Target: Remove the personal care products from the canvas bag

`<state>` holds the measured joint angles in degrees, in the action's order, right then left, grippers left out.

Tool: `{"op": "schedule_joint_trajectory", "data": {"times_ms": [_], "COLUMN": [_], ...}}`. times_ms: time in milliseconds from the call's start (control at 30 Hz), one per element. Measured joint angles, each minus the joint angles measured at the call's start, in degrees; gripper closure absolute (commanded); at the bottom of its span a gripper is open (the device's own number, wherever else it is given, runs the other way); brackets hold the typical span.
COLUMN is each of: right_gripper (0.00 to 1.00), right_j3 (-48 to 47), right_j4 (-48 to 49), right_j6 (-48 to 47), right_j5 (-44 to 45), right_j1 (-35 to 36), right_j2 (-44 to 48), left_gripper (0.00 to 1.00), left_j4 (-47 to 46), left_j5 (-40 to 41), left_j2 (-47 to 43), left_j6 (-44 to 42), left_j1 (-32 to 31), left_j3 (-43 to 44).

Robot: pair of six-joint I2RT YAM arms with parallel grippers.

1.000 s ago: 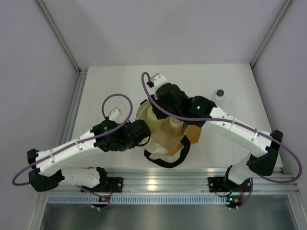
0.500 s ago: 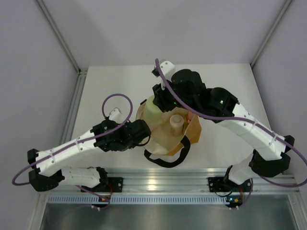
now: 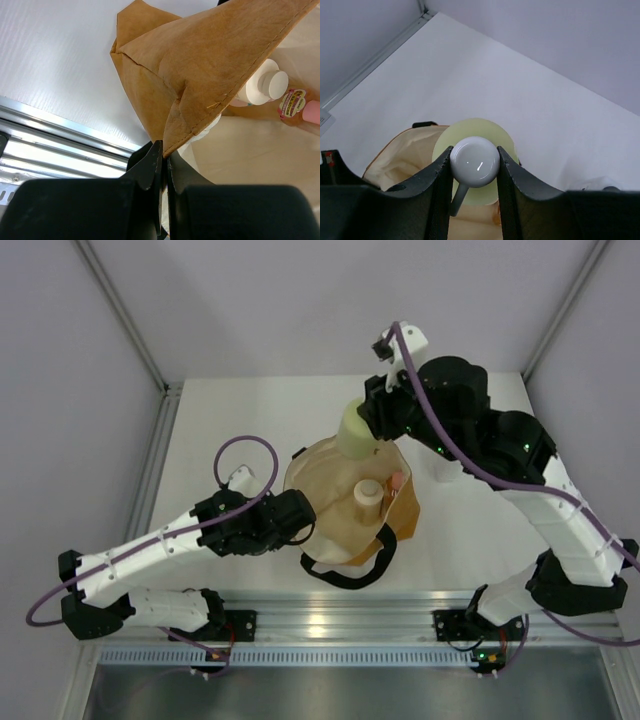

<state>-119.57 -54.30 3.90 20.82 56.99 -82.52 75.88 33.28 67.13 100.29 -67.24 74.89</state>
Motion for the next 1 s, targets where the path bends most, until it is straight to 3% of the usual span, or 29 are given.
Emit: {"op": "schedule_joint_trajectory", "data": {"times_ms": [333,767,1000], "right_gripper": [1.0,1.0,1.0], "right_j3": [-5.05,-0.81,13.75], "right_j4": [-0.09,0.22,7.02], "right_j6": [-2.89,-3.43,-1.68], "right_j5": [4.92,3.45,-0.9], "right_j1": [-8.9,-40.15,-52.96], "right_j2": [4.09,4.13,6.29], "left_gripper": [1.0,1.0,1.0], "left_j4": [0.0,0.0,0.0], "left_j5": [0.02,0.02,0.02], "left_j2": [0.0,0.0,0.0], "left_j6": [-0.2,-1.07,-1.29], "left_j1": [0.0,0.0,0.0], "left_j3": [0.0,0.02,0.11]}}
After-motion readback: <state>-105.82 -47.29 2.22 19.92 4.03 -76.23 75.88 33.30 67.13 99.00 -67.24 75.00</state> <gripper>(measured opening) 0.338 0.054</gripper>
